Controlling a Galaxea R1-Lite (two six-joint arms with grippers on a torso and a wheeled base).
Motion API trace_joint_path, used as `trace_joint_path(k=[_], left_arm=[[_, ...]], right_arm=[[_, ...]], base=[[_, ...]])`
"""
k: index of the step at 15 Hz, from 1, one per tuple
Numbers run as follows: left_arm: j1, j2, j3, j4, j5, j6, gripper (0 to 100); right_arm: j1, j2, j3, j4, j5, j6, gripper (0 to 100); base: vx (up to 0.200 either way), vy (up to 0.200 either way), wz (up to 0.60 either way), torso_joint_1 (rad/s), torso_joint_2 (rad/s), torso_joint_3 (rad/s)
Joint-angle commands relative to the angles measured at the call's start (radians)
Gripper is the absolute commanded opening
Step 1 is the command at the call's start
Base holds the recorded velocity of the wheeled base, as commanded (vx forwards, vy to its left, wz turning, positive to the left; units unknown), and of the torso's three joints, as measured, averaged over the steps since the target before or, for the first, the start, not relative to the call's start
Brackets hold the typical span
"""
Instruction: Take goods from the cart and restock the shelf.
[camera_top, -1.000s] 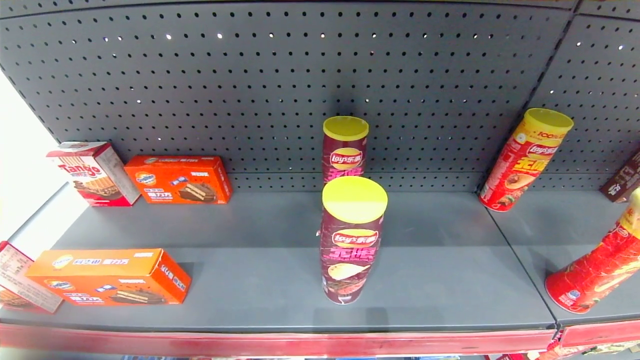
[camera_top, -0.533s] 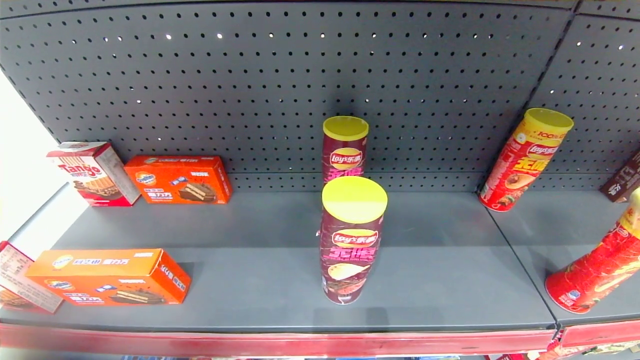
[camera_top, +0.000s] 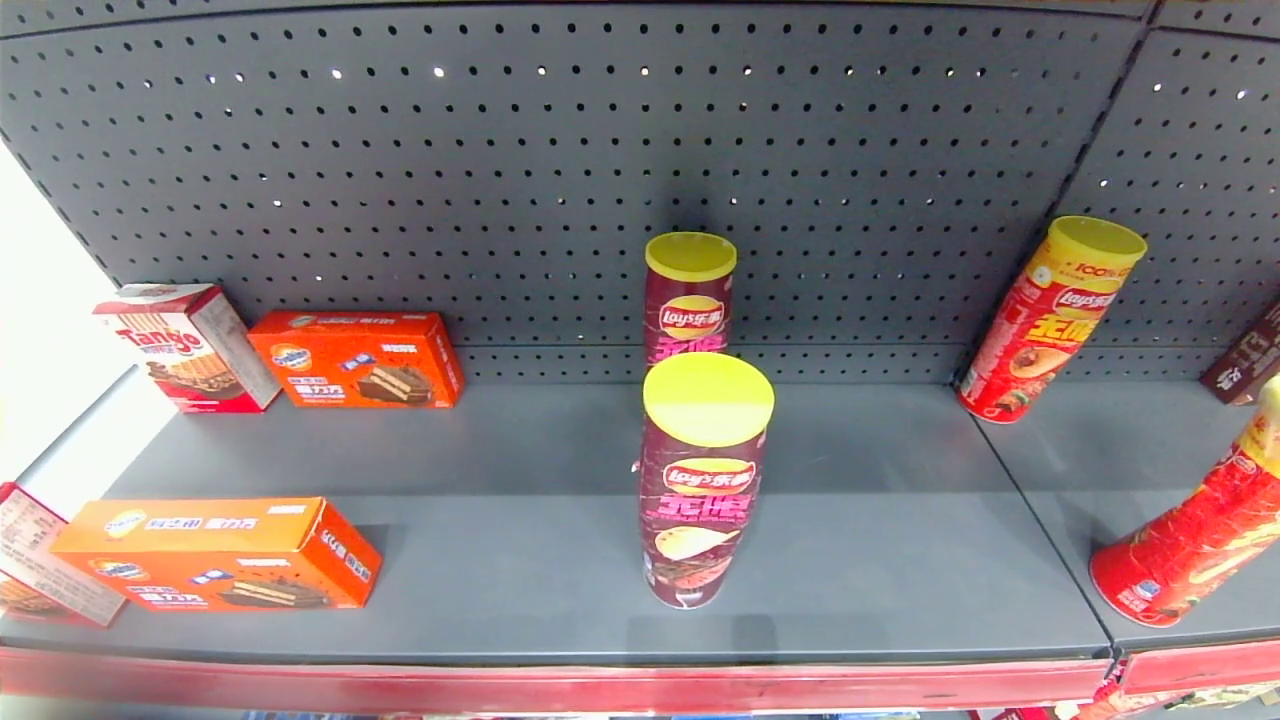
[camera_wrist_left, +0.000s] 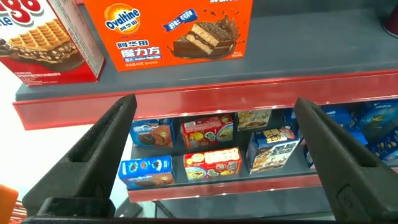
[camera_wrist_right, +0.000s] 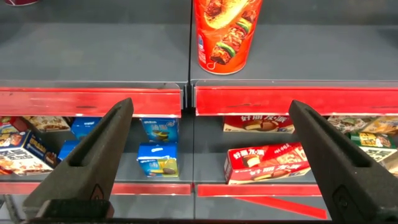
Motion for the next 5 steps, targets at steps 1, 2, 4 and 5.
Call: trace_joint_path(k=[1,2,4,5], left_arm=[[0.002,0.002,0.000,0.000,0.000,0.000,100],[0.002,0.002,0.000,0.000,0.000,0.000,100],[0.002,0.002,0.000,0.000,0.000,0.000,100],[0.000,0.002,0.000,0.000,0.000,0.000,100]], right_arm=[[0.000,0.001,0.000,0.000,-0.001,0.001,100],[0.000,0.001,0.000,0.000,0.001,0.001,100],[0.000,0.001,0.000,0.000,-0.001,0.001,100],[0.000,0.001,0.000,0.000,-0.001,0.001,100]], base=[[0.000,0.000,0.00,0.000,0.00,0.000],[0.000,0.000,0.00,0.000,0.00,0.000],[0.000,0.000,0.00,0.000,0.00,0.000],[0.000,0.000,0.00,0.000,0.00,0.000]])
